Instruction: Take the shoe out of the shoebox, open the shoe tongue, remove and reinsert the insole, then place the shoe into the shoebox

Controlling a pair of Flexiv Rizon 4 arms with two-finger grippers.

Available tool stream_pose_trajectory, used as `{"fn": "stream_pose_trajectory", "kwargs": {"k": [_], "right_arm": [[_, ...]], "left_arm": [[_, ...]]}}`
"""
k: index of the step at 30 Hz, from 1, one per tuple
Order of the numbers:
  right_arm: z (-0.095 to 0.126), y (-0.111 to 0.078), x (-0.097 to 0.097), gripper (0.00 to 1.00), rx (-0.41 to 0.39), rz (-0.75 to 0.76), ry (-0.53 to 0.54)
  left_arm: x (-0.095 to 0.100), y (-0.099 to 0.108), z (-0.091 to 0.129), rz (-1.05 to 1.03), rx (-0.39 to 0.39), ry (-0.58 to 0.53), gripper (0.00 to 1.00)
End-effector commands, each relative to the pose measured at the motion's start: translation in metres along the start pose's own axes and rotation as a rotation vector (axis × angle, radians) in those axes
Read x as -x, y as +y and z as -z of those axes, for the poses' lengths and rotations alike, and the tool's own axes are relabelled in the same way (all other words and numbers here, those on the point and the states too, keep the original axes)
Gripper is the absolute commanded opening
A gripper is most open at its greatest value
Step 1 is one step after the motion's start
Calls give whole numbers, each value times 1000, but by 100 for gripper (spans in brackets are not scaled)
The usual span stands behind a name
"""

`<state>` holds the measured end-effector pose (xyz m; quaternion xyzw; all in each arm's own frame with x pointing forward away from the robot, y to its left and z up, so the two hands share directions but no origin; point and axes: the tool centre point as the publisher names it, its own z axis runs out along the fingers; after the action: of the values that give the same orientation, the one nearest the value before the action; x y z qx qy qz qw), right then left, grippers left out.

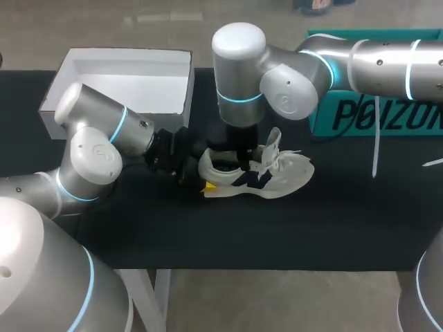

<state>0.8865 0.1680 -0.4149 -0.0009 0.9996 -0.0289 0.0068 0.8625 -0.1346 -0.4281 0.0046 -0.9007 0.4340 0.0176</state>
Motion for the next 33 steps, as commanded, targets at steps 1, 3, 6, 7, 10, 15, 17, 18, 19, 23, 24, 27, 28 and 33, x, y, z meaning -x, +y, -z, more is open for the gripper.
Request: {"fn": "stream_pose_trajectory", "kwargs": {"k": [1, 3, 6, 7, 10, 15, 17, 18, 19, 23, 24, 27, 28, 33], "right_arm": [[-19, 0, 2, 46, 27, 14, 55], [-20, -1, 0, 65, 40, 12, 75], [-22, -3, -1, 58, 40, 6, 112], [-24, -3, -2, 56, 39, 4, 127], [-28, -2, -5, 46, 37, 11, 163], [-31, 1, -9, 40, 13, 25, 178], [-34, 3, -9, 7, 8, 27, 183], [-34, 3, -10, 0, 6, 28, 184], [-34, 3, -10, 0, 4, 30, 184], [-34, 3, -10, 0, 2, 24, 182], [-33, 2, -10, 0, 2, 22, 181], [-27, -4, -10, 0, -3, -1, 176], [-26, -5, -10, 0, -6, -9, 175], [-11, -16, -8, 0, -14, -68, 163]], "left_arm": [[-1, 1, -2, -1, 0, -2, 0], [-1, 1, -2, -1, 0, -2, 0], [-1, 1, -2, -1, 0, -2, 0], [-1, 1, -2, -1, 0, -2, 0], [-1, 1, -2, -1, 0, -2, 0], [-1, 1, -2, -1, 0, -2, 0], [-1, 1, -2, -1, 0, -2, 0], [-1, 1, -2, -1, 0, -2, 0], [-1, 1, -2, -1, 0, -2, 0], [-1, 1, -2, -1, 0, -2, 0], [-1, 1, -2, -1, 0, -2, 0], [-1, 1, -2, -1, 0, -2, 0], [-1, 1, -2, -1, 0, -2, 0], [-1, 1, -2, -1, 0, -2, 0]]}}
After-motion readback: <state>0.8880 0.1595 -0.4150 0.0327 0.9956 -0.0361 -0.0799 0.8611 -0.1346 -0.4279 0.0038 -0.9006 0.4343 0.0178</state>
